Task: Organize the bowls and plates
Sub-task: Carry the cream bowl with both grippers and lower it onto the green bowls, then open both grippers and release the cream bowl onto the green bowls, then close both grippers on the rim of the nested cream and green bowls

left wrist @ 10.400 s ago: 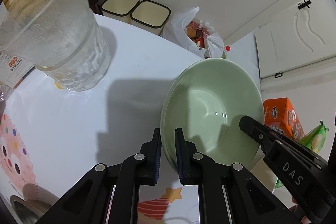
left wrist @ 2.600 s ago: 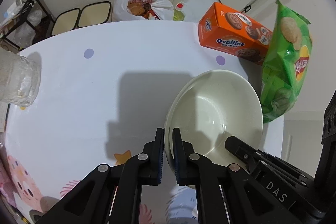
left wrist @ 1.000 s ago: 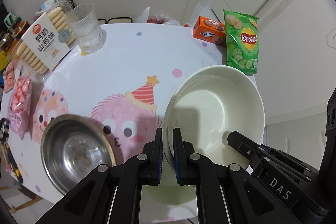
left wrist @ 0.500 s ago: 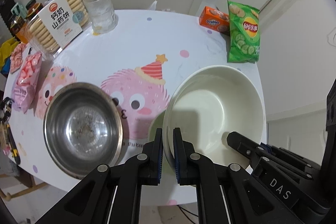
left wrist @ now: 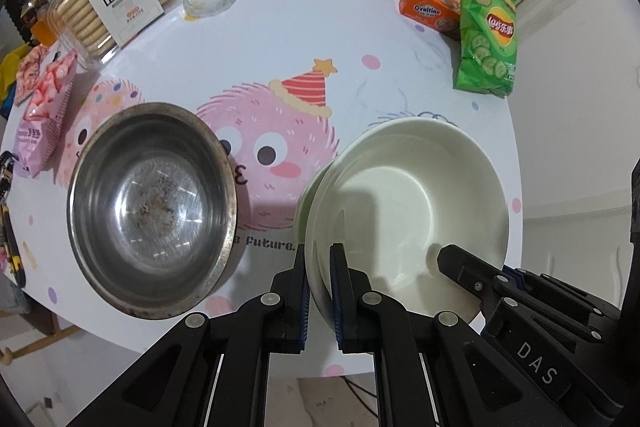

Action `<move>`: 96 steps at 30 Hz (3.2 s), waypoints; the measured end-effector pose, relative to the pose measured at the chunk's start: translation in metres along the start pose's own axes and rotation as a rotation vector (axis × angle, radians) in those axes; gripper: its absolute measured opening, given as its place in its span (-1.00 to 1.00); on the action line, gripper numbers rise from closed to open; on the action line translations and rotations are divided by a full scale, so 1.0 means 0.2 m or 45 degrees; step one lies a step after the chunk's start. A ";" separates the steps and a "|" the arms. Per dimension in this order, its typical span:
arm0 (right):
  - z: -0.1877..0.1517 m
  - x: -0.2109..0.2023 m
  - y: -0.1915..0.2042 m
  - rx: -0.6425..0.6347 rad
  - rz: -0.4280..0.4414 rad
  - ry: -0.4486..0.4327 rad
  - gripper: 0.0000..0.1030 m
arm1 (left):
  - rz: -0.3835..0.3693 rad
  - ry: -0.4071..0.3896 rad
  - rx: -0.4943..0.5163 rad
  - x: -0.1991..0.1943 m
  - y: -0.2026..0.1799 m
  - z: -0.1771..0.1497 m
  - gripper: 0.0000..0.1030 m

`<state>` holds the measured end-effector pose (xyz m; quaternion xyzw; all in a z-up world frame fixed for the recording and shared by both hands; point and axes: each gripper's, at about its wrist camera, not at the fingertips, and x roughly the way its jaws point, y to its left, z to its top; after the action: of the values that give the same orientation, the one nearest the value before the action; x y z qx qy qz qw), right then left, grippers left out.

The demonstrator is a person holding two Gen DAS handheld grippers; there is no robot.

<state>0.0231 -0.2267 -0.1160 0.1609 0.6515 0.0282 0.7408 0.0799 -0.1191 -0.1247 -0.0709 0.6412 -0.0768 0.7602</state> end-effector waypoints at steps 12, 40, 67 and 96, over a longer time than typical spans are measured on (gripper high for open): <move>0.01 0.06 -0.01 -0.011 -0.037 0.058 -0.76 | -0.011 0.065 -0.003 0.09 0.01 0.02 -0.83; 0.04 0.11 0.03 -0.137 -0.180 0.118 -0.73 | -0.075 0.113 -0.007 0.12 0.00 0.03 -0.62; 0.06 -0.02 -0.10 -0.034 -0.094 0.048 0.44 | -0.134 0.031 -0.077 0.01 0.12 0.06 0.79; 0.09 0.09 -0.19 0.013 0.130 0.037 0.99 | -0.172 0.096 0.033 0.20 -0.01 -0.10 0.99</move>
<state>0.0372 -0.2608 -0.1421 0.1972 0.6533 0.0651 0.7281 0.0672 -0.1302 -0.1657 -0.1012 0.6622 -0.1387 0.7294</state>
